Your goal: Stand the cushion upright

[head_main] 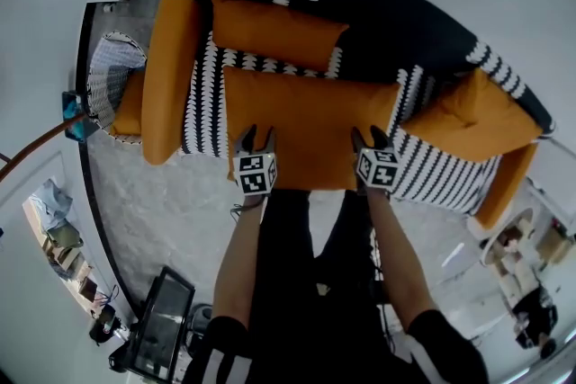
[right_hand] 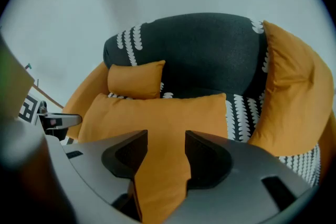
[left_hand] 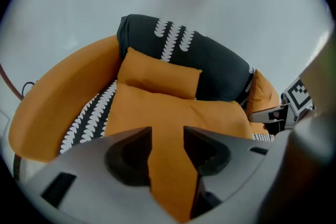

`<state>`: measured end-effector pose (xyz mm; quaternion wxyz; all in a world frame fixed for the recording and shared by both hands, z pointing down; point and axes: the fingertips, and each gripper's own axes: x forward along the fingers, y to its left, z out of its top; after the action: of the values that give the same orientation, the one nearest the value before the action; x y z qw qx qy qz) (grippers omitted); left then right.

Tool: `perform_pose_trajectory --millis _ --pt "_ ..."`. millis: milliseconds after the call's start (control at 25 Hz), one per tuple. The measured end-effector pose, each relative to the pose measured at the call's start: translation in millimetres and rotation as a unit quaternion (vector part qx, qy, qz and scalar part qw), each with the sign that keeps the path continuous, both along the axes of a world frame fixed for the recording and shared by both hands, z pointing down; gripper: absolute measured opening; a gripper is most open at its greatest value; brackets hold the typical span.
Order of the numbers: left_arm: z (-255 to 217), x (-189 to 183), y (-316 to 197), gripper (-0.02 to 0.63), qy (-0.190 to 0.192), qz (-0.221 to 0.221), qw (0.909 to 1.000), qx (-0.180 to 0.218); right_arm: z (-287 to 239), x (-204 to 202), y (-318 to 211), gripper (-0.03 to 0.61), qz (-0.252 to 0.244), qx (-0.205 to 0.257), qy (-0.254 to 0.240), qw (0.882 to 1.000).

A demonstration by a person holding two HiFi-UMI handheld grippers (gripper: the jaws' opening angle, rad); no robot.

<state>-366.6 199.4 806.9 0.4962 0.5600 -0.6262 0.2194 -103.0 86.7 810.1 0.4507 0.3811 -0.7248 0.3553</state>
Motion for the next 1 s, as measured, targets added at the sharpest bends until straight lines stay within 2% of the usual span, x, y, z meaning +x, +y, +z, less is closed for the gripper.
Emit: perform_pose_trajectory --millis 160,320,520,880,1000 --pt "23 -6 11 0.167 0.004 -0.002 0.9995 -0.031 23 12 5 0.205 0.011 -0.022 0.037 0.999" --pt "37 -7 10 0.167 0.006 0.016 0.9988 -0.046 33 9 2 0.204 0.014 -0.033 0.05 0.998" --pt "41 -7 3 0.167 0.014 0.015 0.9983 -0.055 41 8 -5 0.204 0.024 -0.062 0.05 0.997" --pt "44 -8 3 0.163 0.017 0.012 0.9977 -0.064 41 5 -5 0.195 0.028 -0.056 0.043 0.997" --pt "43 -6 1 0.132 0.016 0.023 0.9969 -0.074 39 5 -6 0.175 0.023 -0.054 0.039 0.997"
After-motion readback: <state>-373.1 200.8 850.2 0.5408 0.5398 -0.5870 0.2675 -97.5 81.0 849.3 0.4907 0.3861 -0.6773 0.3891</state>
